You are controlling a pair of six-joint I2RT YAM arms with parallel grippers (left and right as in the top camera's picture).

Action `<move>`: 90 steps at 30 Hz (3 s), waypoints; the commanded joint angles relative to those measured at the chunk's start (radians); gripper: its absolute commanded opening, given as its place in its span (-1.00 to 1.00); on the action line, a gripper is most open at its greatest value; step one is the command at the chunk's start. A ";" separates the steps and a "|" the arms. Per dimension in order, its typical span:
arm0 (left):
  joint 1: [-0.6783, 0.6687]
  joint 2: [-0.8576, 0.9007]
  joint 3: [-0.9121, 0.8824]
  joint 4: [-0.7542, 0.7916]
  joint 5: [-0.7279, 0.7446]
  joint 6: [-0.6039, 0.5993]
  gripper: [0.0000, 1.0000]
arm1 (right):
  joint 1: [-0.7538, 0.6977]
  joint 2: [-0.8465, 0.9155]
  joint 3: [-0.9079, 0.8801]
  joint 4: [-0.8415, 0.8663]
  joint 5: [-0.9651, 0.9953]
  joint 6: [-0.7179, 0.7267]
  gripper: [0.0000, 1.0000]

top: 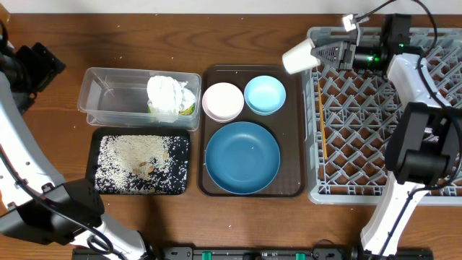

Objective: Sort waste into correct bins and load items into the dishwasher rack
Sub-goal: 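Carry the white cup to the back-left corner of the grey rack, then lower the white cup upright into the rack and open the right gripper, then move the right gripper back toward the light blue bowl on the tray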

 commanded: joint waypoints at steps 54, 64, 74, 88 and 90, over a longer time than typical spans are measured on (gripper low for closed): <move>0.003 0.006 0.005 -0.003 -0.005 -0.002 0.83 | -0.188 -0.041 0.003 -0.422 0.444 -0.147 -0.14; 0.003 0.006 0.005 -0.003 -0.005 -0.002 0.83 | -0.112 -0.279 0.003 -0.426 0.645 -0.072 -0.14; 0.003 0.006 0.005 -0.003 -0.005 -0.002 0.84 | 0.226 -0.441 0.003 -0.510 1.078 -0.005 -0.13; 0.003 0.006 0.005 -0.003 -0.005 -0.002 0.84 | 0.420 -0.359 -0.028 -0.538 1.601 0.256 0.04; 0.003 0.006 0.005 -0.003 -0.005 -0.002 0.84 | 0.411 -0.350 -0.034 -0.537 1.548 0.256 0.01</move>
